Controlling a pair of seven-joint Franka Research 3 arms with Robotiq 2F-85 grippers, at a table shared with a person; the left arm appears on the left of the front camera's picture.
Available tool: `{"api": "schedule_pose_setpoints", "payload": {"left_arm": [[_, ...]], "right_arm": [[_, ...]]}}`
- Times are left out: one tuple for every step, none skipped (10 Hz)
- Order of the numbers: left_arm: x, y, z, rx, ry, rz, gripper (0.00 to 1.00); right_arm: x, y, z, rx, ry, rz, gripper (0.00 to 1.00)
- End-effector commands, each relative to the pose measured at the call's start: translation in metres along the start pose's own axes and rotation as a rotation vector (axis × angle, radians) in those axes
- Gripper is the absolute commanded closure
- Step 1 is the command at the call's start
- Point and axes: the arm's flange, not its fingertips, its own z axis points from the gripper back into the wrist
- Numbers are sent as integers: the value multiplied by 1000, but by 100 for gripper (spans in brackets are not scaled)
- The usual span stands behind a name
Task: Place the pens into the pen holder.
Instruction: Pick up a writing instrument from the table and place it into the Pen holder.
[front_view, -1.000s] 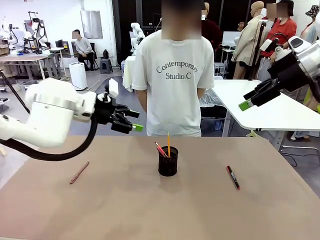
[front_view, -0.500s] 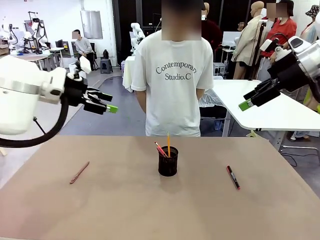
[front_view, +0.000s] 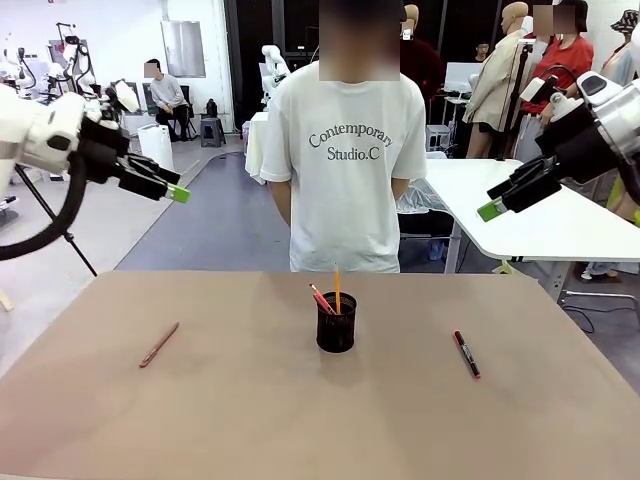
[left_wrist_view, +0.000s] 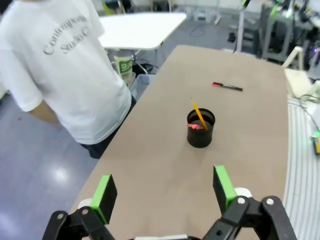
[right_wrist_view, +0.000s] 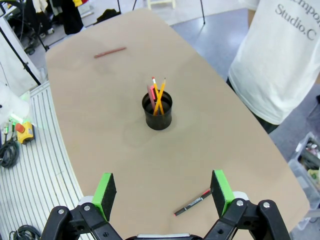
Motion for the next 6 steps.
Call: {"api": "schedule_pose_setpoints", "payload": {"left_arm": [[24, -5, 19, -32, 32, 27, 0], [25, 3, 13, -35, 20, 12, 0], [27, 10, 12, -67, 36, 5, 0], [21, 9, 1, -90, 25, 2, 0], [27, 0, 17, -32, 21, -2, 0], [27, 0, 17, -32, 21, -2, 0]], "right_arm": [[1, -1, 0, 10, -19, 6, 0], [1, -1, 0, 10, -19, 6, 0], [1, -1, 0, 10, -19, 6, 0], [1, -1, 0, 10, -19, 6, 0], [1, -1, 0, 10, -19, 6, 0], [1, -1, 0, 10, -19, 6, 0]]}}
